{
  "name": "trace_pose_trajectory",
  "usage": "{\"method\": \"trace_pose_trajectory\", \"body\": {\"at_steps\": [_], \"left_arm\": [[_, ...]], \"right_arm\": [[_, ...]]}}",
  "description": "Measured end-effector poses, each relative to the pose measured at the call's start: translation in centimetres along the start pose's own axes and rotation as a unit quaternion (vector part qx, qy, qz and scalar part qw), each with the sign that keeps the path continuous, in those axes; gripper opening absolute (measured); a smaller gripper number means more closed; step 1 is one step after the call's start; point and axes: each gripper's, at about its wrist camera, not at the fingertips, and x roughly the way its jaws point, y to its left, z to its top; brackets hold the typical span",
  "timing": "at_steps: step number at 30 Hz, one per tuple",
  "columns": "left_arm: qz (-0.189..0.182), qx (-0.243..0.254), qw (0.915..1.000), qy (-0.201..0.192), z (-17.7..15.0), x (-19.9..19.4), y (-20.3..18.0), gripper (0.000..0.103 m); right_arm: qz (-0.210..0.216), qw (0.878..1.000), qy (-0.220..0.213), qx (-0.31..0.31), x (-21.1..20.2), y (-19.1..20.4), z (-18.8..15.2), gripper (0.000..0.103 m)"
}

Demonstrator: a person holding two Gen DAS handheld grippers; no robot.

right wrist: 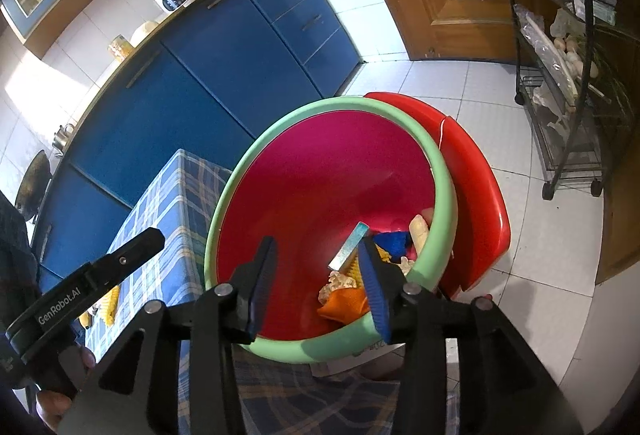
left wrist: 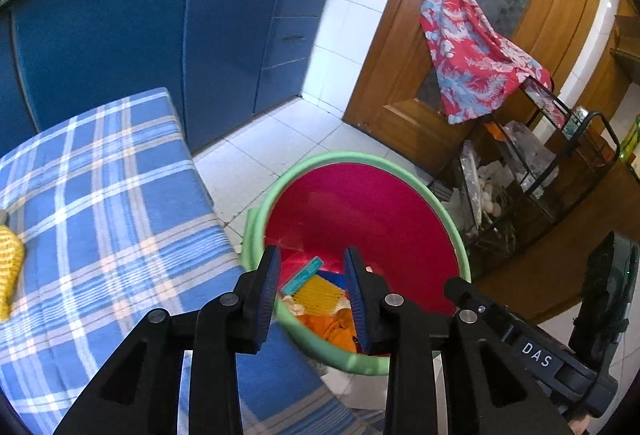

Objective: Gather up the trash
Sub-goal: 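Open the left tool to drop the mesh bag while the right tool drops the knotted bag, then move both open tools back over the table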

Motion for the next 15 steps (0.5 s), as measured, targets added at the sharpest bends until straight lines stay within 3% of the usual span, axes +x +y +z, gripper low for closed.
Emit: {"method": "trace_pose_trajectory", "body": {"at_steps": [15], "left_arm": [[0.063,-0.03,0.997,-0.033,-0.6,-5.4,6.4,0.034]], "right_arm": [[0.023,0.999,-0.011,-0.036,-2.1,5.1,-1.3,0.057]]}}
